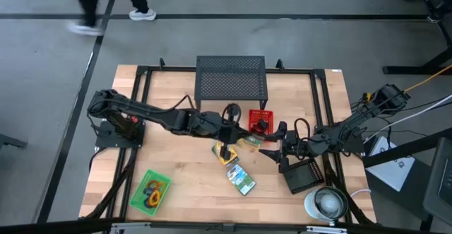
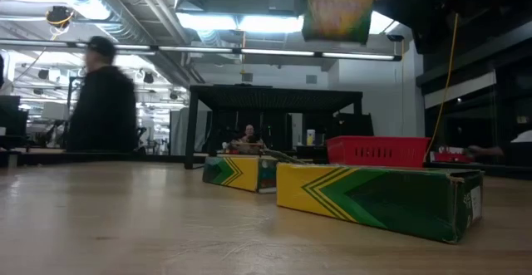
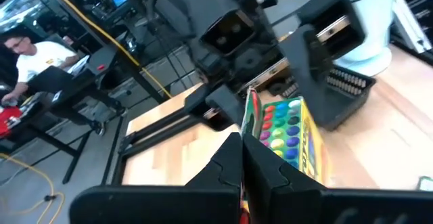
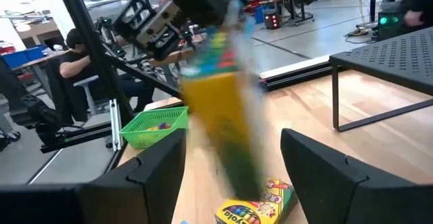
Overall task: Pick & Place Office Desk Supplies
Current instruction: Put the crayon box into the black bin
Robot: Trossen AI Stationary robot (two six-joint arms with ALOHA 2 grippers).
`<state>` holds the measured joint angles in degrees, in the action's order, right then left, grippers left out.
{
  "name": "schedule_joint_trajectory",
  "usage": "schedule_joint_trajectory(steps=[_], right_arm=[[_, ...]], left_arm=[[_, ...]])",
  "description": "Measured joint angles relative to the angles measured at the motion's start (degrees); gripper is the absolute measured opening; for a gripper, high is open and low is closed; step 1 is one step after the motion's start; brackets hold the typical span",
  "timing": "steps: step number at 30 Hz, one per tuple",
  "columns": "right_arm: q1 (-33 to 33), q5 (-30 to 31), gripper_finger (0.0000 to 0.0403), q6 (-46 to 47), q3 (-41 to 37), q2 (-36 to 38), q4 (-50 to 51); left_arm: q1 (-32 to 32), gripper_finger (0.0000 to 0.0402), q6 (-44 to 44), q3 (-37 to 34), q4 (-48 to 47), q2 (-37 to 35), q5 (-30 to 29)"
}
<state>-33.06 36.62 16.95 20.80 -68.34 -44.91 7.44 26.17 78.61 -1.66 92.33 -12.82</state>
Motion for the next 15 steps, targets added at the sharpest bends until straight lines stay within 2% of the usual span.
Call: schedule_joint_trajectory(steps=[6, 11, 15], right_arm=[[0.01, 0.02, 0.0250, -0.91, 0.00, 0.00, 0.00], [0.02, 0.59, 0.0279, -1.34, 0.00, 0.00, 0.00], [0.02, 2.86, 0.0306, -2.29, 0.00, 0.00, 0.17]], left_arm=[[-3.51, 0.0002, -1.07, -0.02, 0.99, 0.00, 2.64], [-4.43, 0.0003, -2.33, -0.02, 1.58, 0.00, 6.51], [-3.72, 0.0001, -2.38, -0.02, 1.34, 0.00, 6.81]])
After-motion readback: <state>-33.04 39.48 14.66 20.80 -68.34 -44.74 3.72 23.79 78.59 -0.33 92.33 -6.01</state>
